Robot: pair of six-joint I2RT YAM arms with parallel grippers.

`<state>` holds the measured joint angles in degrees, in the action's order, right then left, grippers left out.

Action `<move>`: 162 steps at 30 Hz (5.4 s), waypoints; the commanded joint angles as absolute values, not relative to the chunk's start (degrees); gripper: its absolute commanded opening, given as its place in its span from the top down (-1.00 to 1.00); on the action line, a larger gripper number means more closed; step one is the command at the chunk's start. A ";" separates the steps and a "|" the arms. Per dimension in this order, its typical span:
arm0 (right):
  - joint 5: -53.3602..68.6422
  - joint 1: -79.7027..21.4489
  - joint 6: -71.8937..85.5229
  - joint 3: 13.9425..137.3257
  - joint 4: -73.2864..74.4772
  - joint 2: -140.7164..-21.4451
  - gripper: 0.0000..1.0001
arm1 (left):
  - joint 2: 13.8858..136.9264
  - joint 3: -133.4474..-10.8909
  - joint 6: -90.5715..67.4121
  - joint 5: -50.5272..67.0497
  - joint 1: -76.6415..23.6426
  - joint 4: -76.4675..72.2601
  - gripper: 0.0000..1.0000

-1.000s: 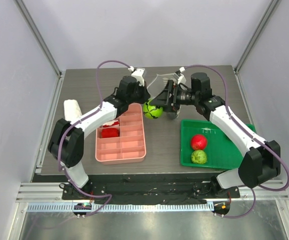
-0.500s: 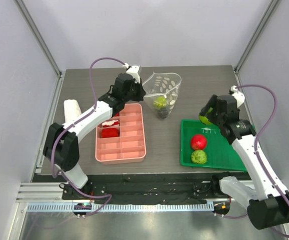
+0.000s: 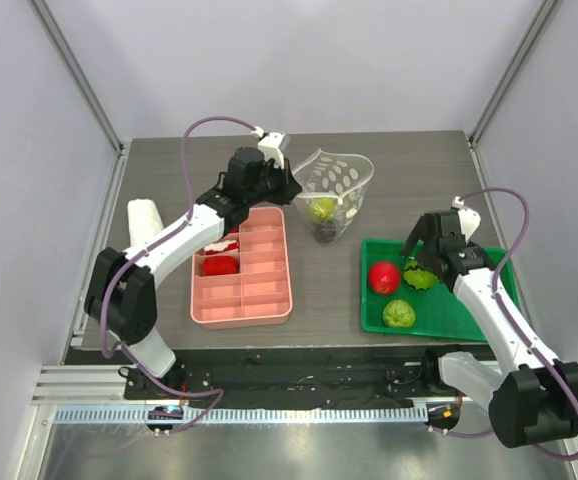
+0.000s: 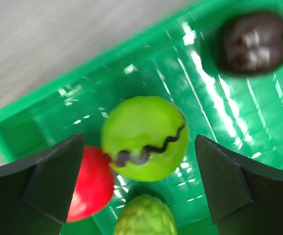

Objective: Open the zip-top bag and remove the fake food

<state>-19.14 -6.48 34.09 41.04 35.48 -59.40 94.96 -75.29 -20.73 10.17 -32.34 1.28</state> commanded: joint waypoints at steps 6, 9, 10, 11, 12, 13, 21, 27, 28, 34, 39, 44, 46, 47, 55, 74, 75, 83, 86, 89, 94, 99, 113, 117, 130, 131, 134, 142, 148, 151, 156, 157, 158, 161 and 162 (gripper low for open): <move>-25.58 -20.10 24.35 62.12 35.96 -58.70 -0.99 | 94.92 -75.50 -21.36 12.48 -33.13 -2.99 1.00; -21.11 -24.07 23.38 67.57 31.49 -63.09 -0.87 | 95.01 -75.41 -21.44 12.48 -33.75 -3.16 1.00; -19.70 -26.26 23.90 69.24 30.68 -66.41 -0.64 | 95.18 -75.41 -21.45 12.31 -33.92 -3.16 1.00; -16.82 -27.32 24.69 72.65 29.89 -68.19 -0.44 | 95.27 -75.58 -21.45 12.22 -34.10 -3.08 1.00; -16.09 -28.47 25.13 74.51 28.84 -69.86 0.14 | 95.27 -75.76 -21.62 12.13 -34.28 -3.08 1.00; -15.56 -30.30 25.57 75.92 27.96 -73.18 0.41 | 95.45 -75.94 -21.71 12.22 -34.36 -2.99 1.00; -11.07 -32.43 25.58 84.91 24.80 -87.97 0.96 | 95.10 -75.76 -21.53 11.52 -36.12 -2.64 1.00; -14.93 -32.34 21.98 86.04 20.48 -94.03 0.97 | 94.48 -75.15 -21.62 11.87 -36.74 -2.55 1.00; -15.55 -32.34 21.80 86.39 20.22 -94.56 0.97 | 94.48 -75.06 -21.53 12.04 -37.00 -2.46 1.00; -18.45 -31.12 22.76 89.30 19.95 -99.57 0.90 | 95.01 -74.97 -21.62 12.66 -37.79 -2.29 1.00; -18.81 -30.41 20.57 89.83 19.69 -102.92 0.82 | 95.19 -74.80 -21.71 12.83 -38.41 -2.37 1.00; -18.20 -29.88 18.81 87.28 18.37 -105.29 0.65 | 95.18 -74.53 -21.71 12.48 -38.32 -2.37 1.00; -17.06 -29.79 19.77 85.97 19.24 -105.21 0.53 | 95.19 -74.36 -21.71 11.96 -38.32 -2.29 1.00; -15.92 -29.88 20.56 85.52 19.77 -104.86 0.40 | 95.27 -74.36 -21.62 11.69 -38.32 -1.94 1.00; -15.99 -29.79 21.45 82.36 24.61 -105.64 -0.25 | 96.59 -74.36 -21.80 10.63 -38.41 -1.41 1.00; -17.58 -29.97 18.37 76.99 15.12 -109.96 -0.33 | 98.09 -74.18 -21.80 10.72 -38.41 -1.23 1.00; -16.45 -29.88 18.11 76.73 14.86 -109.26 -0.36 | 98.00 -74.09 -21.71 10.72 -38.41 -1.14 1.00; -15.12 -30.23 17.31 75.15 11.07 -106.17 -0.44 | 98.44 -74.00 -21.88 10.90 -38.41 -1.50 1.00; -14.59 -30.32 16.53 73.75 7.66 -104.51 -0.47 | 98.35 -74.00 -21.80 10.55 -38.41 -1.32 1.00; -14.59 -30.32 15.56 73.74 5.72 -103.54 -0.56 | 98.26 -73.92 -21.71 10.37 -38.41 -1.23 1.00; -14.76 -30.32 14.07 76.73 3.79 -106.17 -0.68 | 98.79 -74.44 -21.97 10.72 -38.41 -1.14 1.00; -17.57 -30.41 11.26 78.40 1.32 -110.83 -0.72 | 99.23 -74.53 -21.97 10.81 -38.32 -1.23 1.00; -18.99 -30.41 7.39 78.66 -3.17 -113.91 0.31 | 100.64 -74.18 -23.80 7.13 -38.23 -1.23 1.00; -16.53 -30.32 8.35 77.26 -1.68 -109.70 0.91 | 101.25 -74.18 -27.33 4.66 -37.88 -1.84 1.00; -15.64 -30.50 15.72 71.80 2.64 -93.34 0.97 | 100.11 -72.77 -28.30 6.23 -38.05 -4.74 1.00; -15.64 -30.50 16.52 72.76 2.72 -93.25 0.97 | 100.28 -72.60 -28.30 6.41 -38.23 -4.75 1.00; -15.82 -30.41 20.90 76.01 6.57 -93.78 0.97 | 100.11 -72.51 -28.39 6.15 -38.76 -4.31 1.00; -0.73 -26.99 37.70 75.24 8.35 -89.05 0.97 | 99.76 -72.42 -27.07 4.14 -38.76 -2.82 1.00; 7.47 -26.19 41.05 71.99 10.46 -82.54 0.97 | 99.58 -72.51 -25.84 2.11 -38.76 -1.93 1.00; 7.56 -26.10 39.73 70.23 12.91 -77.71 0.97 | 99.49 -72.60 -25.58 1.06 -38.50 -1.58 1.00; 4.00 -25.93 33.67 68.56 25.29 -67.36 0.97 | 98.79 -72.86 -25.40 0.97 -37.09 -0.88 1.00; 1.35 -26.01 31.75 66.29 29.58 -65.58 0.97 | 98.70 -72.86 -25.05 0.71 -36.83 -0.70 0.99; -1.90 -25.93 31.21 65.05 31.53 -63.65 0.97 | 98.44 -72.95 -24.96 0.62 -36.65 -0.53 1.00; -12.54 -25.84 30.67 60.74 39.44 -57.67 0.98 | 97.82 -72.95 -24.70 1.05 -36.30 -0.26 1.00; -17.27 -25.58 31.11 59.60 41.38 -55.57 0.97 | 97.65 -73.04 -24.61 1.23 -36.21 -0.35 1.00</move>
